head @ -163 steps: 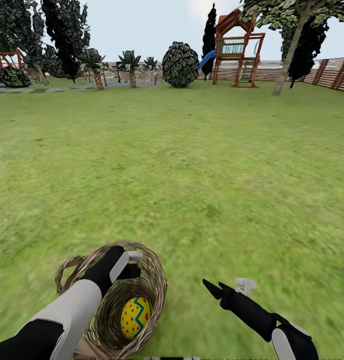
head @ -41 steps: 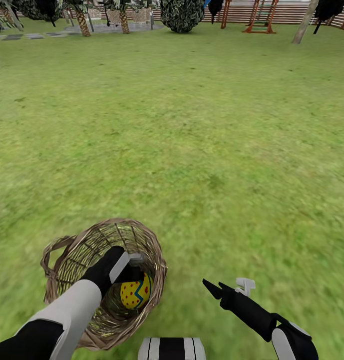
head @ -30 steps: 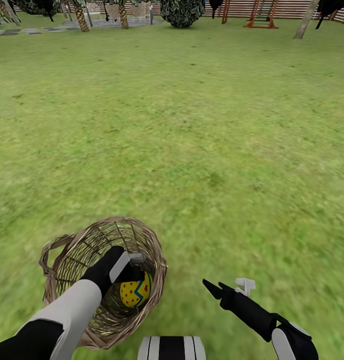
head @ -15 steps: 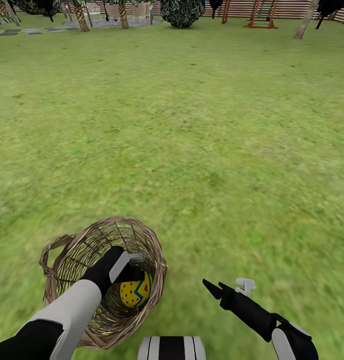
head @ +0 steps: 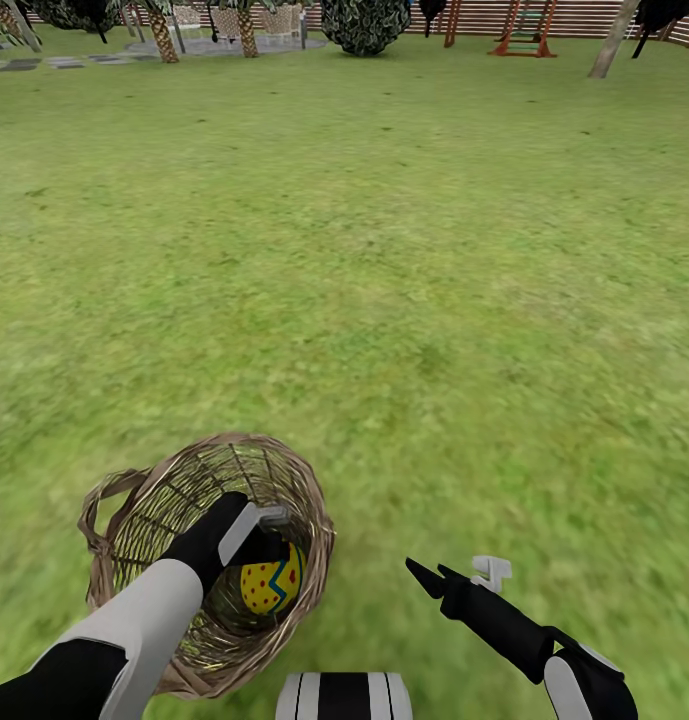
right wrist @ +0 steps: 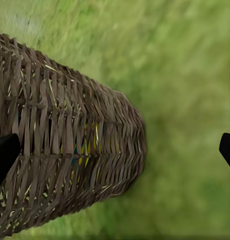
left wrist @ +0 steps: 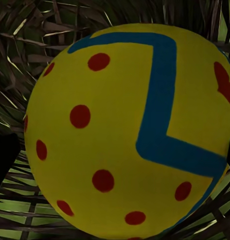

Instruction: Take the three Easter eggs out of the wicker basket on the lawn in the garden, then place them on the lawn next to a single tree (choose any tree) so that all three eggs are next to the same tree and none are left in the basket.

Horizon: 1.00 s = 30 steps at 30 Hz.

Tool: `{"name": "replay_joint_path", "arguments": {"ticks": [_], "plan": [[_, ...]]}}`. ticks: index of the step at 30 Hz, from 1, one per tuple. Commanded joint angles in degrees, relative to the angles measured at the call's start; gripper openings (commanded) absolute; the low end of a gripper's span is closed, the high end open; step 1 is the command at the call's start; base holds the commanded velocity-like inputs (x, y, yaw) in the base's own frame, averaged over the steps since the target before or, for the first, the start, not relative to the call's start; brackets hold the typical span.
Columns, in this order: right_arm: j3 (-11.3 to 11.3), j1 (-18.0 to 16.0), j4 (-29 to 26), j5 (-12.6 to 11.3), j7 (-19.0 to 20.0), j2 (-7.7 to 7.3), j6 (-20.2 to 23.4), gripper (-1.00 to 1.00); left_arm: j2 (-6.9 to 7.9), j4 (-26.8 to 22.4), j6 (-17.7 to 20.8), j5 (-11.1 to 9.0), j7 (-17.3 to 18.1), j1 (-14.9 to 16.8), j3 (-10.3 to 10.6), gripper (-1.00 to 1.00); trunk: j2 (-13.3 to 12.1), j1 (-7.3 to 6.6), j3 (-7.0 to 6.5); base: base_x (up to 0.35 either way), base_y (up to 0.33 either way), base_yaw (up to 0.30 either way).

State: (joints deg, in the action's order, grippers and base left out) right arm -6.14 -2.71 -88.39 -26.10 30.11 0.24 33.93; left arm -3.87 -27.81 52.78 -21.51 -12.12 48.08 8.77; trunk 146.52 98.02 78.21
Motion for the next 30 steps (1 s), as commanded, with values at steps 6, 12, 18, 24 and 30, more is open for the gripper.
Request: {"name": "replay_joint_path", "arguments": {"ticks": [6,12,18,24,30], "plan": [[-0.1,0.0,0.0,-0.4,0.1,0.03,0.4,1.00,0.08,-0.1,0.3,0.6,-0.6,0.0,0.4,-1.00,0.0,-0.01,0.04,0.000,0.000,0.000],[-0.1,0.0,0.0,-0.3,0.1,0.03,0.4,1.00,0.09,-0.1,0.2,0.6,-0.6,0.0,0.4,-1.00,0.0,-0.01,0.04,0.000,0.000,0.000],[-0.1,0.0,0.0,-0.4,0.1,0.03,0.4,1.00,0.09,-0.5,0.2,0.5,-0.6,0.0,0.3,-1.00,0.0,-0.01,0.04,0.000,0.000,0.000],[-0.1,0.0,0.0,-0.3,0.1,0.03,0.4,1.00,0.09,-0.7,0.2,0.5,-0.7,-0.1,0.3,-1.00,0.0,-0.01,0.04,0.000,0.000,0.000],[-0.1,0.0,0.0,-0.3,0.1,0.03,0.4,1.00,0.09,-0.7,0.2,0.4,-0.6,-0.1,0.3,-1.00,0.0,-0.01,0.04,0.000,0.000,0.000]]}}
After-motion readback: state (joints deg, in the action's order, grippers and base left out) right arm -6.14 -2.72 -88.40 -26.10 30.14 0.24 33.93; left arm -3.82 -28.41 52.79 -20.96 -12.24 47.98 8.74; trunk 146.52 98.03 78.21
